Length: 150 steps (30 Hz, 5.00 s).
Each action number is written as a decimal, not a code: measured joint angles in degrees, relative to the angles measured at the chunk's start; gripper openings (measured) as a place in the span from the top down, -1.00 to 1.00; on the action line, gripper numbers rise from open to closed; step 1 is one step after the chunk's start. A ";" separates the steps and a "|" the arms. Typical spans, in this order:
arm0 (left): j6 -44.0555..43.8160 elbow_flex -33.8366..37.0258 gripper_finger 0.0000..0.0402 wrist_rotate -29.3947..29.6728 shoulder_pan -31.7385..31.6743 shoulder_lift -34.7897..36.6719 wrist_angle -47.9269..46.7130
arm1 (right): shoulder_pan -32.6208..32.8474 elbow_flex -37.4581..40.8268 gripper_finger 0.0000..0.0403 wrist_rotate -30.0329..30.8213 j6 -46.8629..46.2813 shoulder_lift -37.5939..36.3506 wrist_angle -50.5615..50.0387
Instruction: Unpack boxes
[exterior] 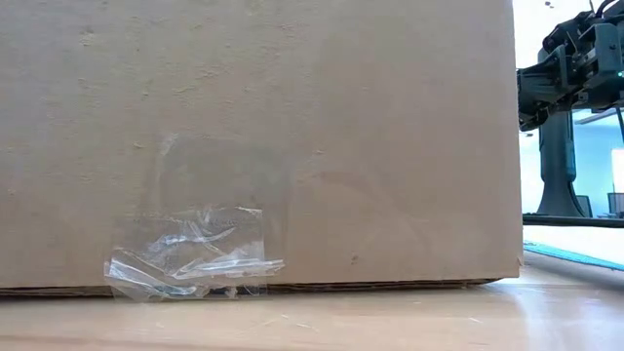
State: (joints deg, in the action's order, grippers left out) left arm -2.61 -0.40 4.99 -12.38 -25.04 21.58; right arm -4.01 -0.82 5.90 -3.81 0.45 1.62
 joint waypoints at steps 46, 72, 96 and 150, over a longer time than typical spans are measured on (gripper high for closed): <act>0.00 0.00 -0.18 -0.02 0.02 0.00 0.00 | 0.00 -19.94 0.17 -3.26 2.33 4.88 29.39; 0.00 0.00 -0.18 0.00 0.00 -0.02 0.13 | 2.24 -91.25 0.17 -8.91 -3.48 72.28 -88.50; 0.00 0.00 -0.18 -0.02 0.00 -0.02 0.10 | 51.07 -38.66 0.17 -12.26 -84.60 60.65 -60.95; 0.01 0.01 -0.18 -0.02 0.02 0.00 0.11 | 62.82 -36.05 0.17 5.41 -108.25 76.17 -50.82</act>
State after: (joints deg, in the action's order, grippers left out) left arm -2.60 -0.39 4.97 -12.36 -25.04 21.69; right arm 58.81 -36.87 11.32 -112.06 76.62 -49.20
